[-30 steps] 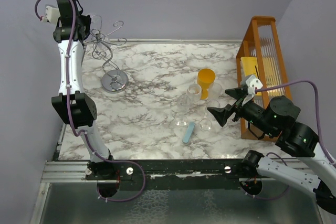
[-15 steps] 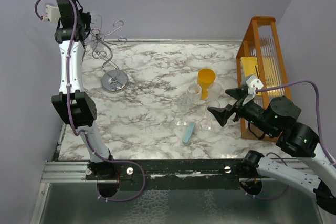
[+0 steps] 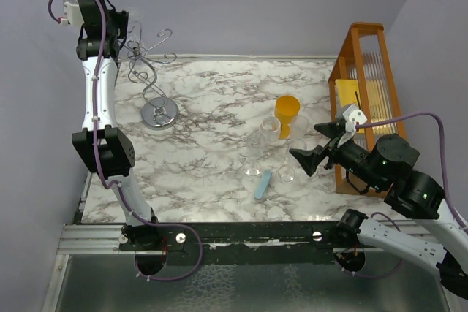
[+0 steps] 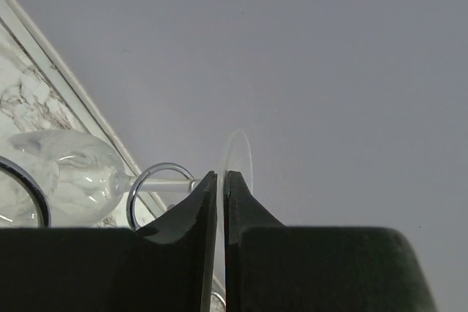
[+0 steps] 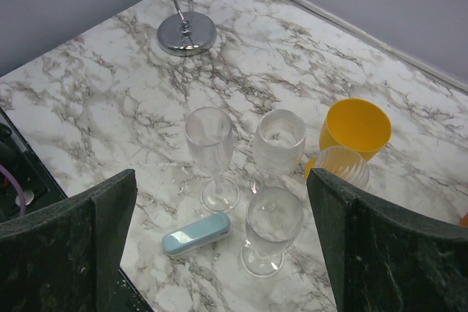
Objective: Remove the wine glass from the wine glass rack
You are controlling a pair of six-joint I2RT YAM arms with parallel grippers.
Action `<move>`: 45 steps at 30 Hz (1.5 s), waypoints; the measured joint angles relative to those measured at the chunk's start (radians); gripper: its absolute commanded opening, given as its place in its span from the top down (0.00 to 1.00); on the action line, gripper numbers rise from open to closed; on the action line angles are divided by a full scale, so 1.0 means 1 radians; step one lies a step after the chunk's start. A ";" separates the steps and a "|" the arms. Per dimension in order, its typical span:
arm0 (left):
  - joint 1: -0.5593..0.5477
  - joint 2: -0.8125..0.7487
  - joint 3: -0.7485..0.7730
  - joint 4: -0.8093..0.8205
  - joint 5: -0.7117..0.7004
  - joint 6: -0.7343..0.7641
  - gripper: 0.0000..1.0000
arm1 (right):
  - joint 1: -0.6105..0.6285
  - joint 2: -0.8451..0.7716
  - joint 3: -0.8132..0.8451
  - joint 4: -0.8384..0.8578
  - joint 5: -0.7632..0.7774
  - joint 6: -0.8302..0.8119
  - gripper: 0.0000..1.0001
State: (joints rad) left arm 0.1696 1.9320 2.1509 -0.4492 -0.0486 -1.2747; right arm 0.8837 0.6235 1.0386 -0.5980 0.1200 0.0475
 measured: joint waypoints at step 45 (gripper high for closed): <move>0.063 -0.179 -0.212 0.074 0.086 0.040 1.00 | 0.000 -0.023 0.002 -0.008 -0.011 0.038 0.01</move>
State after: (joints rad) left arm 0.2329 1.7527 1.9392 -0.3748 0.0372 -1.2343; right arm 0.8837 0.6006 1.0405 -0.6060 0.1089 0.0853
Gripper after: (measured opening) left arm 0.083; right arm 0.994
